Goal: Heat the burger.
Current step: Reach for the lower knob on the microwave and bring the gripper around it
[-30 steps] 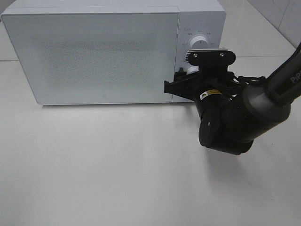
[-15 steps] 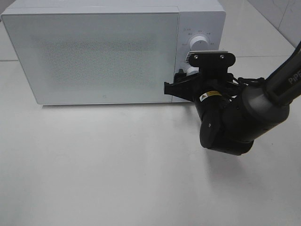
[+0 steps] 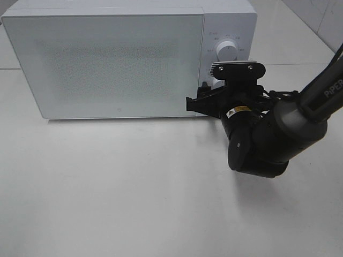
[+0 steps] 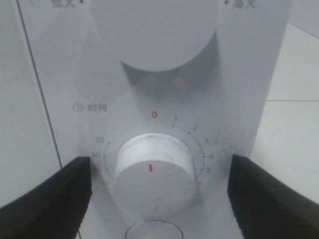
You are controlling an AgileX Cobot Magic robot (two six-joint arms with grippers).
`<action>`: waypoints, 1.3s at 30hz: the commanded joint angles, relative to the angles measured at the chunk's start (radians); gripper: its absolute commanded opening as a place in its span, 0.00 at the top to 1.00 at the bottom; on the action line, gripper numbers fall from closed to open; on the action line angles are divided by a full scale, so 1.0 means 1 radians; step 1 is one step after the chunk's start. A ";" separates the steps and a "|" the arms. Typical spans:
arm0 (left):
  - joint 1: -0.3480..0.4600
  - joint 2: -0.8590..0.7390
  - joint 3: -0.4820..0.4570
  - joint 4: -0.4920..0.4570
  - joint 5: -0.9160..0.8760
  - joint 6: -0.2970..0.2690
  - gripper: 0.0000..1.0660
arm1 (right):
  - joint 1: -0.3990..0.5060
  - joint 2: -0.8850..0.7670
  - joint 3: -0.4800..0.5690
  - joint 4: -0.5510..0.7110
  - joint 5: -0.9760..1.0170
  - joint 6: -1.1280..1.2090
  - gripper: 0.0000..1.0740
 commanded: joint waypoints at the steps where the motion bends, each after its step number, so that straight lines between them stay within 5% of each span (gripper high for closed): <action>1: 0.000 -0.025 0.004 -0.007 -0.014 0.000 0.08 | -0.014 -0.002 -0.023 -0.011 -0.190 -0.001 0.33; 9: 0.000 -0.025 0.004 -0.007 -0.014 0.000 0.08 | 0.012 -0.005 -0.023 0.006 -0.191 -0.011 0.42; 32: 0.000 -0.025 0.004 -0.007 -0.014 0.000 0.08 | 0.024 -0.034 -0.019 0.032 -0.189 -0.046 0.43; 36: 0.000 -0.025 0.004 -0.007 -0.014 0.000 0.08 | 0.024 -0.034 -0.019 0.032 -0.186 -0.046 0.47; 38: 0.000 -0.025 0.004 -0.007 -0.014 0.000 0.08 | 0.024 -0.034 -0.019 0.028 -0.139 -0.028 0.62; 39: 0.000 -0.025 0.004 -0.007 -0.014 0.000 0.08 | 0.024 -0.034 -0.019 0.028 -0.139 -0.028 0.62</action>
